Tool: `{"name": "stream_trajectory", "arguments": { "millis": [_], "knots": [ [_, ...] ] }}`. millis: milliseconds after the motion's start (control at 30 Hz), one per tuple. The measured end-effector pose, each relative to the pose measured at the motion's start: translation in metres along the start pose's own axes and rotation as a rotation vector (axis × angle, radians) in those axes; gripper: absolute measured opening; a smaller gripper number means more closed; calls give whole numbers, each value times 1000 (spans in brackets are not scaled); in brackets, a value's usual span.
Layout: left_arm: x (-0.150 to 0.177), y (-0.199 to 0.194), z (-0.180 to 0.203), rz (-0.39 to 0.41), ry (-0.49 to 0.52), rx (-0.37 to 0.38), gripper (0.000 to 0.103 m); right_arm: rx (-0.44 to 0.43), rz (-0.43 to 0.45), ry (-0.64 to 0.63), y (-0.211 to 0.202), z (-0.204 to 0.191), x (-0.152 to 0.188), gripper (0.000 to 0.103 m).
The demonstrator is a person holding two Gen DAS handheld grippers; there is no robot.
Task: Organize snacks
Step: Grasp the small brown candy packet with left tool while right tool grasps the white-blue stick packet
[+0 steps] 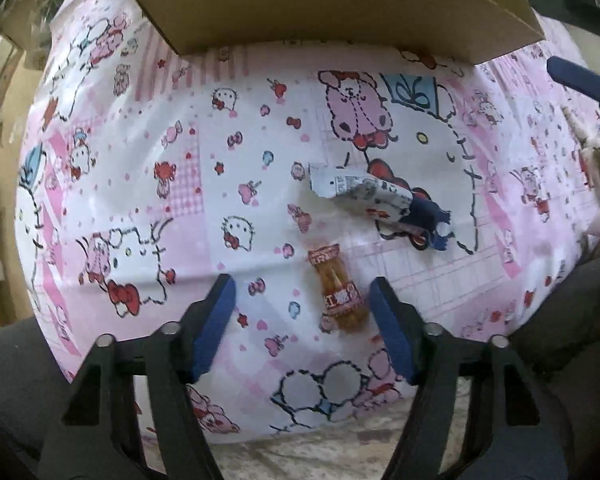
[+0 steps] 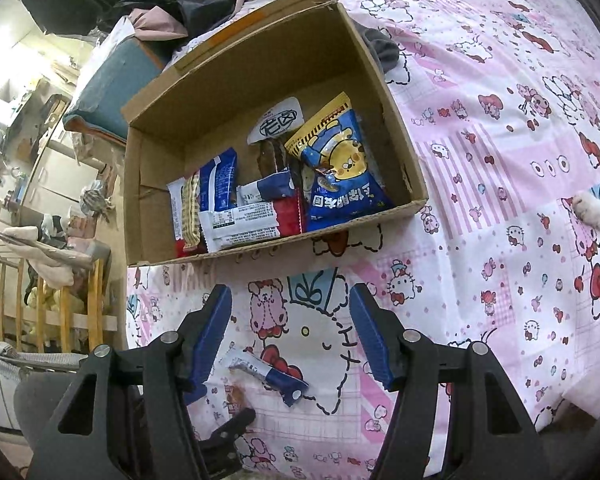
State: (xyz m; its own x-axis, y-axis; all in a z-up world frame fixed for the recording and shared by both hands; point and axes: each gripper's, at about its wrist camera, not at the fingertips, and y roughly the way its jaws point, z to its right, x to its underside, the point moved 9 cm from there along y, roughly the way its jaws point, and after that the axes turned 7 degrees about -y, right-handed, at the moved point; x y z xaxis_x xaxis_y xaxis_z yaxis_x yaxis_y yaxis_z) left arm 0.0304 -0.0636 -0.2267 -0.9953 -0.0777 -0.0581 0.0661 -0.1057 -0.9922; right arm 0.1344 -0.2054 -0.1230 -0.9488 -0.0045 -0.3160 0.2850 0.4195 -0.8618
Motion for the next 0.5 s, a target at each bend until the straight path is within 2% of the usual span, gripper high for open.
{"name": "stream_trajectory", "arguments": {
  "millis": [67,100,133,200,333,500],
  "knots": [
    [-1,0,3,-2,23,-2,40,-1,-1,-2,0,-1,0,64],
    [-2,1,4,-4,29,-1,16,-2,-2,-4,0,-1,0,64],
    [-2,0,4,-15,27,10,13,-2,-3,-5,0,-2,0,64],
    [-4,-5,4,-34,11,54,12,-3,-5,-6,0,-2,0,64],
    [-17,-24,-6,6,-16,74,12,-10,-7,-3,0,-3,0,64],
    [-46,-53,-29,105,-90,70,12,-14,-23,-6,3,-3,3,64]
  ]
}}
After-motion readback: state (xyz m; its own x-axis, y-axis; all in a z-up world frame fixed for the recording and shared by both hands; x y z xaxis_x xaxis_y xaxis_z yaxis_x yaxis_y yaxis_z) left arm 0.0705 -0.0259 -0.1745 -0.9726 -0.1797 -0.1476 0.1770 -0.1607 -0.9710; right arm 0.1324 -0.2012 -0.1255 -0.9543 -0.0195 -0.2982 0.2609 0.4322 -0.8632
